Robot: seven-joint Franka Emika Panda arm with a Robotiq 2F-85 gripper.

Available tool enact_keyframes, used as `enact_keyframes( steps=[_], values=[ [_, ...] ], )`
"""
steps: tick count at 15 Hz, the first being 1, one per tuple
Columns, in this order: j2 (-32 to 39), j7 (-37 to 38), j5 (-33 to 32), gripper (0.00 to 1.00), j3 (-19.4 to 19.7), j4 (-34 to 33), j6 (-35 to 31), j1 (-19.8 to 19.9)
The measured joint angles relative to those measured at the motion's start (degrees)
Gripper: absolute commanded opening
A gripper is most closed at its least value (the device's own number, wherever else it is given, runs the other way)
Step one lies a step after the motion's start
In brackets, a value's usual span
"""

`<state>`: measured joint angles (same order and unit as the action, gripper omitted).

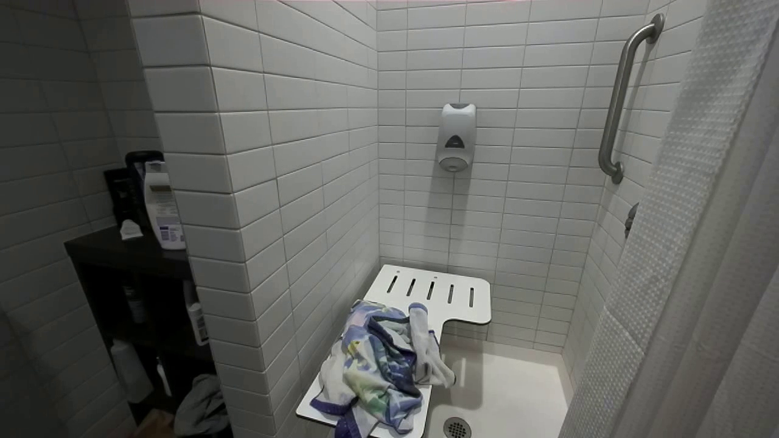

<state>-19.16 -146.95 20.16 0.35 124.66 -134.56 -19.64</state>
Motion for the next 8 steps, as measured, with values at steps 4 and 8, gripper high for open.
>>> enact_keyframes(
  steps=[4, 8],
  values=[
    [0.0, 0.64, -1.2, 0.51, -0.91, -0.37, 1.39, 0.86],
    [0.0, 1.09, -2.17, 0.79, -1.64, -0.89, 3.78, 1.28]
  ],
)
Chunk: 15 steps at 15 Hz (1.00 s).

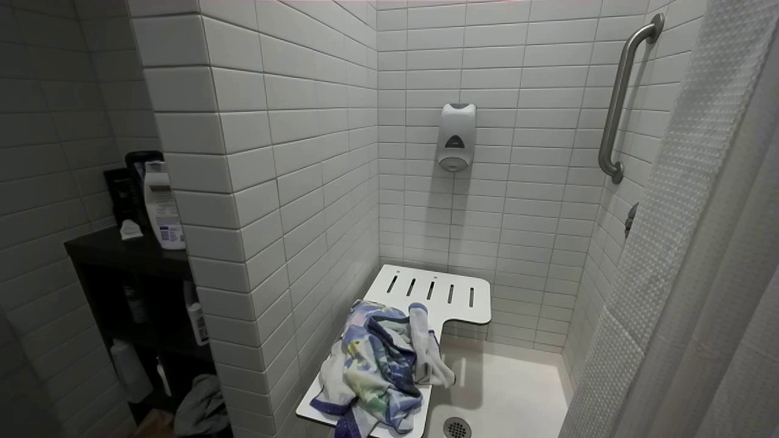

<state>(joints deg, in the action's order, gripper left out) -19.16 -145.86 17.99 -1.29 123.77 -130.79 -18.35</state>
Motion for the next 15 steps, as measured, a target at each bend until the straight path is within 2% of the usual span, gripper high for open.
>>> enact_keyframes(
  steps=[3, 8, 12, 15],
  values=[
    [0.0, -0.01, -0.01, 0.99, -0.15, -0.24, 1.06, 0.0],
    [0.3, -0.2, -0.29, 1.0, -0.59, -0.64, 1.6, 0.0],
    [1.73, 0.01, -5.31, 1.0, -1.71, -1.89, 1.62, 0.23],
    [2.23, 0.17, -6.38, 1.0, -2.39, -2.28, 1.62, 0.54]
  ],
)
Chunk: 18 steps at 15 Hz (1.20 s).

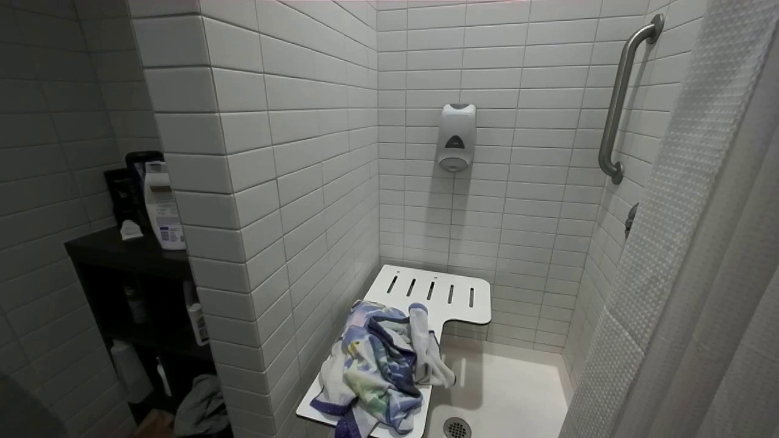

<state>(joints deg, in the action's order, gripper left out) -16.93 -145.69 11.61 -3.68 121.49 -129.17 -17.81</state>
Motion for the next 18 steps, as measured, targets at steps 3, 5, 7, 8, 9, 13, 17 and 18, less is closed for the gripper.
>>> enact_keyframes(
  steps=[3, 5, 7, 8, 9, 13, 17, 18],
  values=[
    [0.01, -0.03, 0.13, 1.0, -0.03, 0.18, -0.25, 0.01],
    [0.01, -0.08, 0.47, 1.0, -0.03, 0.18, -0.49, 0.01],
    [0.01, -0.35, 1.2, 1.0, -0.01, 0.18, -0.51, 0.01],
    [0.01, -0.49, 1.46, 1.0, 0.0, 0.18, -0.5, 0.01],
    [0.01, -0.64, 1.49, 1.0, 0.0, 0.18, -0.5, 0.01],
    [0.07, -0.98, -0.46, 1.0, -0.01, 0.17, -0.45, 0.53],
    [0.52, -1.96, -1.53, 1.0, -0.01, 0.16, -0.14, 1.06],
    [0.75, -2.33, -1.53, 1.0, -0.01, 0.15, -0.09, 1.07]
  ],
)
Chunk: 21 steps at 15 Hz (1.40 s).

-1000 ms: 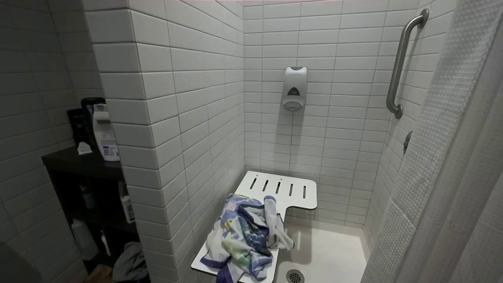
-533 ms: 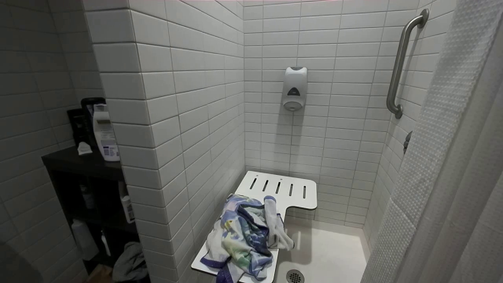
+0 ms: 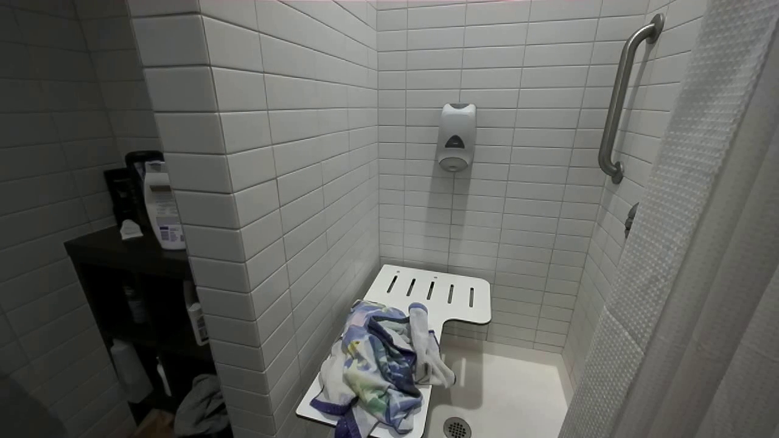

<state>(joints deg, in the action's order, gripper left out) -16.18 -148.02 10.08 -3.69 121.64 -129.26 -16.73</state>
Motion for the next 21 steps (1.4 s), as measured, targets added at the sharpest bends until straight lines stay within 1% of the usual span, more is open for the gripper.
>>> enact_keyframes(
  steps=[2, 3, 4, 5, 7, 10, 11, 14, 16, 18, 21],
  values=[
    [0.52, -0.44, 0.0, 1.0, -0.03, -0.07, 0.02, 0.0],
    [0.77, -0.75, 0.0, 0.75, -0.03, -0.17, 0.02, 0.0],
    [0.92, -0.96, 0.0, 0.74, 0.02, -0.21, 0.02, -0.07],
    [0.99, -0.98, -0.05, 0.69, 0.26, -0.22, 0.02, -0.42],
    [0.99, -0.98, -0.08, 0.53, 0.95, -0.23, 0.05, -1.46],
    [0.87, -0.98, -0.08, 0.3, 2.85, -0.36, 0.15, -4.12],
    [0.74, -0.98, -0.08, 0.21, 3.79, -0.37, 0.22, -5.35],
    [-0.17, -0.98, -0.08, 0.01, 8.27, -0.37, 0.82, -11.1],
    [-1.16, -0.98, -0.08, 0.0, 12.17, -0.32, 1.48, -15.83],
    [-2.27, -0.98, -0.12, 0.02, 16.2, -0.17, 1.83, -20.37],
    [-3.96, -0.99, -1.05, 0.02, 21.73, -0.02, 2.46, -26.14]
  ],
)
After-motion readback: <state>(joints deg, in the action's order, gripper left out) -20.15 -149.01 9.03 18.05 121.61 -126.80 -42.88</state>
